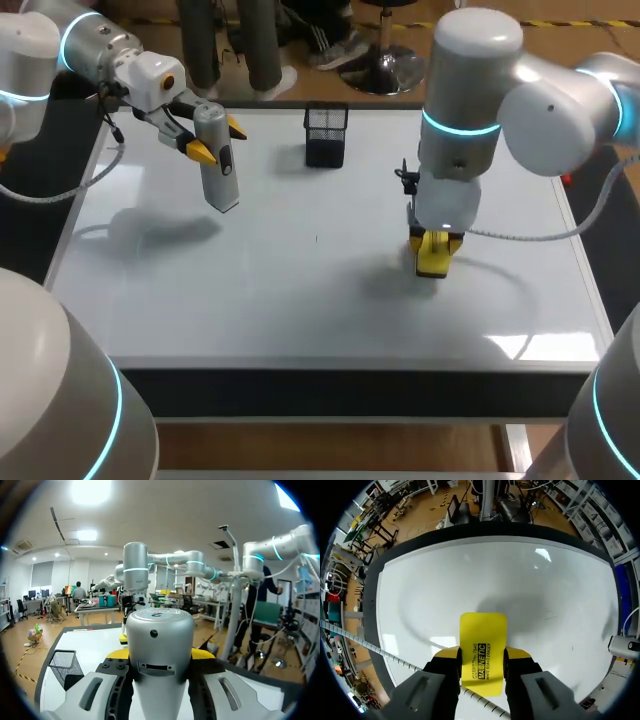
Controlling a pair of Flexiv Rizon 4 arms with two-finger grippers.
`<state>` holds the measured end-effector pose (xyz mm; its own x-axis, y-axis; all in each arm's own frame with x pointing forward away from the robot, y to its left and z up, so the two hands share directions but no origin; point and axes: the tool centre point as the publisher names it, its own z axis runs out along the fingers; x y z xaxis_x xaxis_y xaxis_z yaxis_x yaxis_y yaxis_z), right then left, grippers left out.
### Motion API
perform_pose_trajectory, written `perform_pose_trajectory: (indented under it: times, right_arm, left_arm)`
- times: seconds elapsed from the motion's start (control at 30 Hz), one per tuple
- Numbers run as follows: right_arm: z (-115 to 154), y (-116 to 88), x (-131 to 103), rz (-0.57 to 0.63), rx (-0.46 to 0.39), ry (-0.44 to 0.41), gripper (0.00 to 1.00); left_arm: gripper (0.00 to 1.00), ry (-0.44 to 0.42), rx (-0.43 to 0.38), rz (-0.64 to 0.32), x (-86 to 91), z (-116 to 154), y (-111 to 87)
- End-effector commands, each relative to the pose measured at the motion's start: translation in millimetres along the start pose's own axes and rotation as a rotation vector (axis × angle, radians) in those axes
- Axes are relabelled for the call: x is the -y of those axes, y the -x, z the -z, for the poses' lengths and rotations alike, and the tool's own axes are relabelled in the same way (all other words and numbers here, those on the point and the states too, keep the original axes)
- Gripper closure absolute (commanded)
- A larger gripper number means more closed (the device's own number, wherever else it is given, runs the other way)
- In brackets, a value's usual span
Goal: Pick up the inspection probe, press it on each red-marked spot on the whiteboard one by one, put down the probe, pick up the eraser, and wipe off all the red marks.
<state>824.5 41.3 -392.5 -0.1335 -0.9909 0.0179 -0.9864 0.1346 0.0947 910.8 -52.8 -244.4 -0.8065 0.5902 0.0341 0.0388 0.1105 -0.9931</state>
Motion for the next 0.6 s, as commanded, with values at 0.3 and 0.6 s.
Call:
perform_pose_trajectory:
  times: [0.3, 0.6]
  right_arm:
    - [31, 12, 22, 0.023, 0.0, -0.012, 1.0]
    - [32, 11, 23, 0.019, 0.009, -0.012, 1.0]
  left_arm:
    - [1.0, 0.0, -0.004, 0.001, 0.9, 1, 0.9]
    - [1.0, 0.0, -0.004, 0.001, 0.9, 1, 0.9]
